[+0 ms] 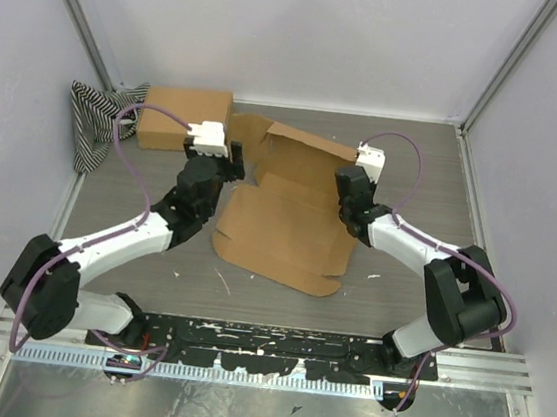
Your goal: Fold the paper box
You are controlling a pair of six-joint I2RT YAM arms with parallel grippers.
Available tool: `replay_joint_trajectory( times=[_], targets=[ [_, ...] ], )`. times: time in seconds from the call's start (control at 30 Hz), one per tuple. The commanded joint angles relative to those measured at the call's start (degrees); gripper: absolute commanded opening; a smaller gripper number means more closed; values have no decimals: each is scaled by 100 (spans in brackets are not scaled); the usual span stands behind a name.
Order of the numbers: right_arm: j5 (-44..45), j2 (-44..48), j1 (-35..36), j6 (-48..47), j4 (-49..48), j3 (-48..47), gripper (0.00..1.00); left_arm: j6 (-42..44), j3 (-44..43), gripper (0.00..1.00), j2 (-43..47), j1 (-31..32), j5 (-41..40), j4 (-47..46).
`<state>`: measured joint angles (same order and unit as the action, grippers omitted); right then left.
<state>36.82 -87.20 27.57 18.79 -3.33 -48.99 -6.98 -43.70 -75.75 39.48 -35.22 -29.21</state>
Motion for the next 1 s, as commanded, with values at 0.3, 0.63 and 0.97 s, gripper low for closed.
replay_joint_trajectory(
  times=[0.3,0.63,0.97],
  targets=[
    [-2057,799,-865,-1411,-250,325,1,-1502,-1665,71,-1307,-2589,2081,1711],
    [-3447,1004,-1154,-1936,56,191,1,-1096,-903,65,-1919,-2621,3072,476],
    [-3489,1082,-1452,-1836,218,181,1,-893,-45,67,-1330,-2826,2528,-131]
  ],
)
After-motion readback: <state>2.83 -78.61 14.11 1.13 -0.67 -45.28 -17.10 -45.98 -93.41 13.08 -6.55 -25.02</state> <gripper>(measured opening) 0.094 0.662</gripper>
